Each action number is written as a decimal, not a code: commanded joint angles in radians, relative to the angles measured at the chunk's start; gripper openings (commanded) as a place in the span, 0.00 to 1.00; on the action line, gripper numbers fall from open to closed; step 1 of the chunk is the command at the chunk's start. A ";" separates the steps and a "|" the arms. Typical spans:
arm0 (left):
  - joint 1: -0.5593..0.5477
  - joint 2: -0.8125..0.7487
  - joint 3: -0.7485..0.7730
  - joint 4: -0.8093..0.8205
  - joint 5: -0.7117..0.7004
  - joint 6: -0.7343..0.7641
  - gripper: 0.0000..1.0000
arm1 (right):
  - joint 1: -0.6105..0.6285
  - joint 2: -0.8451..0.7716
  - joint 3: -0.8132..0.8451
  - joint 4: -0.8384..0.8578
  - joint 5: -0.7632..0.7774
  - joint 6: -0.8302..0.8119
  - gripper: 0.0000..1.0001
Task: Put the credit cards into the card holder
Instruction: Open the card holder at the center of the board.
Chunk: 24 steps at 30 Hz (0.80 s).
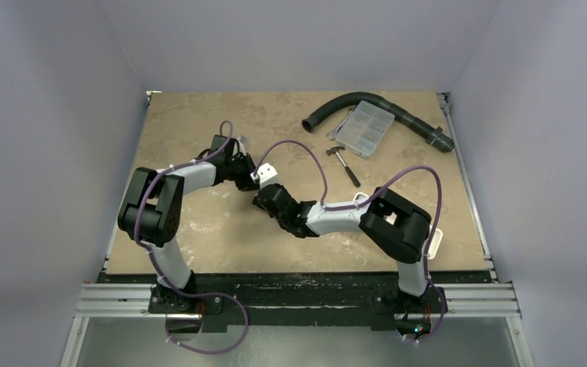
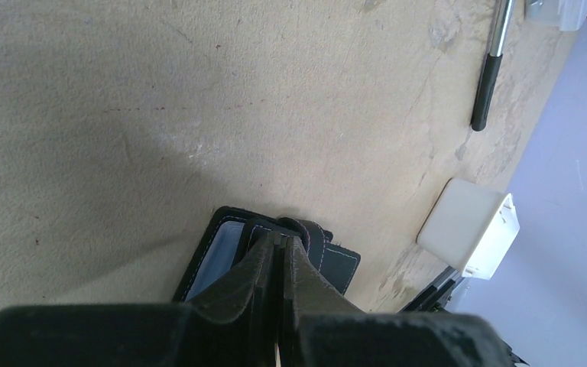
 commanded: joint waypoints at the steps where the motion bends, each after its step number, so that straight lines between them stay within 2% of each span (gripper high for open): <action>1: 0.000 0.010 -0.002 -0.082 -0.066 0.066 0.00 | -0.030 -0.043 0.000 0.045 -0.030 0.063 0.00; 7: 0.000 -0.029 0.003 -0.079 -0.077 0.088 0.00 | -0.089 -0.081 -0.018 0.065 -0.144 0.136 0.00; 11: -0.001 -0.090 0.018 -0.092 -0.114 0.117 0.00 | -0.160 -0.127 -0.064 0.103 -0.319 0.210 0.00; 13: -0.007 -0.136 0.027 -0.102 -0.137 0.144 0.11 | -0.193 -0.147 -0.087 0.130 -0.443 0.209 0.00; 15: -0.007 -0.162 0.045 -0.146 -0.137 0.168 0.23 | -0.202 -0.163 -0.086 0.102 -0.488 0.172 0.01; 16: -0.007 -0.175 0.045 -0.161 -0.128 0.174 0.36 | -0.202 -0.178 -0.091 0.088 -0.506 0.139 0.08; 17: -0.007 -0.190 0.035 -0.165 -0.116 0.179 0.44 | -0.202 -0.201 -0.104 0.085 -0.512 0.098 0.17; 19: -0.007 -0.217 0.008 -0.165 -0.112 0.193 0.51 | -0.202 -0.233 -0.160 0.122 -0.511 0.006 0.33; 21: -0.009 -0.231 -0.009 -0.163 -0.110 0.205 0.52 | -0.202 -0.254 -0.202 0.187 -0.541 -0.090 0.50; 22: -0.010 -0.229 -0.014 -0.156 -0.093 0.211 0.49 | -0.202 -0.259 -0.215 0.211 -0.551 -0.145 0.60; 24: -0.020 -0.213 -0.019 -0.151 -0.070 0.220 0.38 | -0.202 -0.255 -0.220 0.245 -0.563 -0.246 0.65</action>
